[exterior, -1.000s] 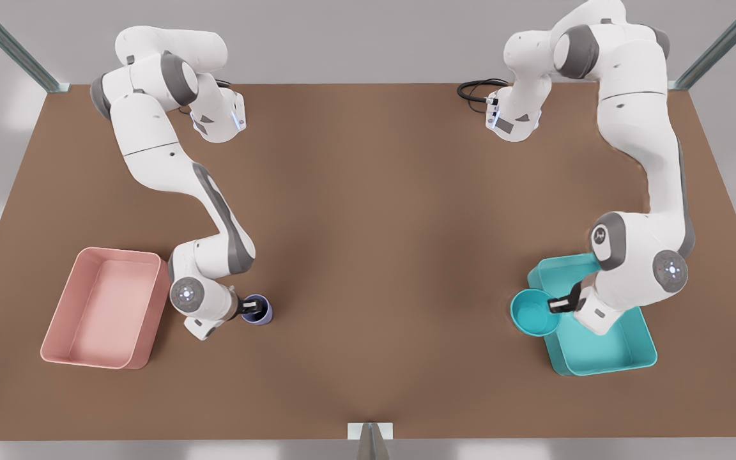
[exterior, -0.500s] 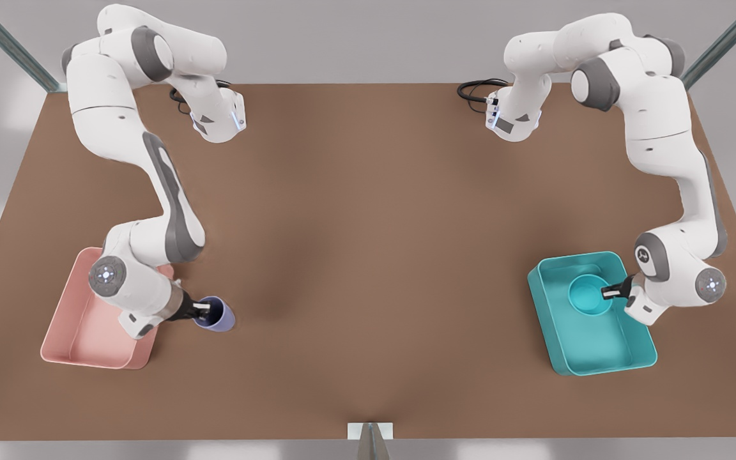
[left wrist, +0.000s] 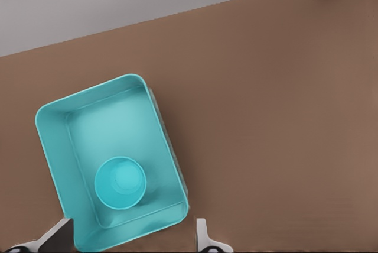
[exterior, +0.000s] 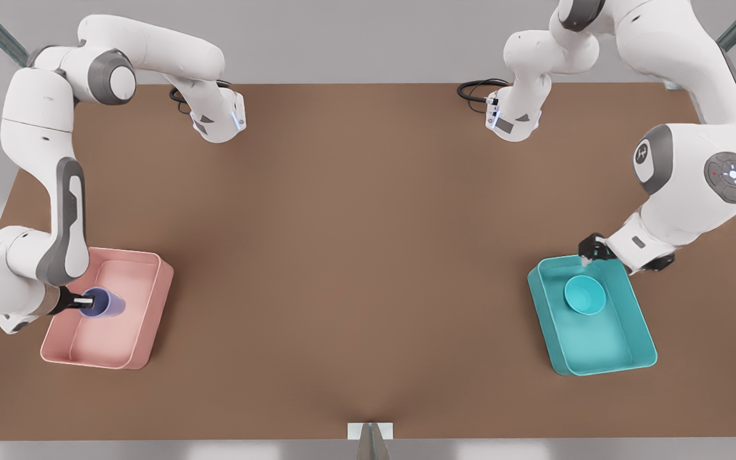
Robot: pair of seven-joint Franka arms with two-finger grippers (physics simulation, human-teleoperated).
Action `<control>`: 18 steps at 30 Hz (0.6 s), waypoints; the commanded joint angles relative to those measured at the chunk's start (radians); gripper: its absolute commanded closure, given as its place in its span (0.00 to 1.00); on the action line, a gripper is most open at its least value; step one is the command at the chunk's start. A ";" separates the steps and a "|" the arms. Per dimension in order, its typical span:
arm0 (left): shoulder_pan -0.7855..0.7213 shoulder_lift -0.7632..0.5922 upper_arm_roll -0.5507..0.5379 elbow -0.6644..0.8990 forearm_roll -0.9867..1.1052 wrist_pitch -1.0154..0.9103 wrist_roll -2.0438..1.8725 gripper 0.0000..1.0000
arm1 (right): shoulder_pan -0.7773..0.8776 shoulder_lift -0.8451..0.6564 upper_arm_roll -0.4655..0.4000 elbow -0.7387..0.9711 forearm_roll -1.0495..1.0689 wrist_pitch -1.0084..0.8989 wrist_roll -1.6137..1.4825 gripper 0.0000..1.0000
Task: Put the bowls and cups in different boxes
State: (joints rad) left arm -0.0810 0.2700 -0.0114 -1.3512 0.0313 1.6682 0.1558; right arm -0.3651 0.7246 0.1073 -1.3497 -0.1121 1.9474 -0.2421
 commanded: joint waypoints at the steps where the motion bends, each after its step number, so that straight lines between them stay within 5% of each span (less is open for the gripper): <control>1: 0.006 -0.006 -0.035 0.046 0.019 -0.324 -0.163 0.00 | -0.001 0.021 0.000 -0.002 0.006 0.062 -0.261 0.79; 4: -0.002 0.017 -0.036 0.087 0.018 -0.324 -0.165 0.00 | -0.001 0.042 0.000 -0.008 0.020 0.077 -0.261 0.79; 5: 0.000 0.014 -0.058 0.087 0.019 -0.329 -0.171 0.00 | -0.001 0.049 0.002 -0.009 0.031 0.076 -0.260 0.47; 6: 0.001 0.014 -0.073 0.086 0.019 -0.363 -0.173 0.00 | -0.003 0.049 0.002 -0.019 0.035 0.076 -0.261 0.00; 13: 0.009 0.012 -0.073 0.086 0.015 -0.380 -0.171 0.00 | -0.005 0.027 0.011 -0.020 0.034 0.028 -0.269 0.00; 18: 0.006 0.014 -0.073 0.084 0.015 -0.378 -0.171 0.00 | 0.032 -0.168 0.018 -0.011 0.077 -0.234 -0.201 0.00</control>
State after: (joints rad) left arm -0.0745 0.2844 -0.0841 -1.2674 0.0459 1.3121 0.0480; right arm -0.3416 0.5873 0.1247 -1.3647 -0.0645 1.8876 -0.3751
